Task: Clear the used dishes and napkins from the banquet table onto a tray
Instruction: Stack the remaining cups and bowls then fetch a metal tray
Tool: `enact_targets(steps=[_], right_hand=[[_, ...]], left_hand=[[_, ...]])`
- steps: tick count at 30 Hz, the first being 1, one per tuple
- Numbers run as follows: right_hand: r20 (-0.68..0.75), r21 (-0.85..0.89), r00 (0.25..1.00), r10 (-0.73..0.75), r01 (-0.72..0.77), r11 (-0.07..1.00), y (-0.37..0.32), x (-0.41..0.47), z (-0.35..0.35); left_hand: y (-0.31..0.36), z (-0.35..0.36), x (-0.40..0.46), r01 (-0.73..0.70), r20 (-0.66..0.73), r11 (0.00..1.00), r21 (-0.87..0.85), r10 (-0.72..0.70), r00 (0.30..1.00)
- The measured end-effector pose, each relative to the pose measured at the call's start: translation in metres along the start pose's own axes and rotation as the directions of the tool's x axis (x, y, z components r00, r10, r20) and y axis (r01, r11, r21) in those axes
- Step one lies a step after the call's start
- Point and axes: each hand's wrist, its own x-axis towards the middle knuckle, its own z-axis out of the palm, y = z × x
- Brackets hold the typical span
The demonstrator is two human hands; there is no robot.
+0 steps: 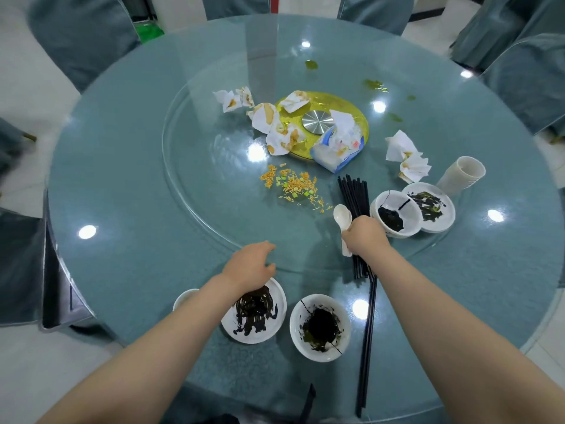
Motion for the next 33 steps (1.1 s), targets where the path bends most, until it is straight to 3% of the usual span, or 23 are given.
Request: enact_targets(steps=[12, 33], right_hand=[[0.037, -0.019, 0.999, -0.028, 0.029, 0.999, -0.024, 0.009, 0.009], [0.032, 0.042, 0.982, -0.184, 0.182, 0.982, -0.021, -0.019, 0.016]], left_hand=[[-0.022, -0.012, -0.002, 0.109, -0.014, 0.994, 0.005, -0.109, 0.994], [-0.024, -0.022, -0.006, 0.147, -0.011, 0.988, 0.041, -0.147, 0.989]])
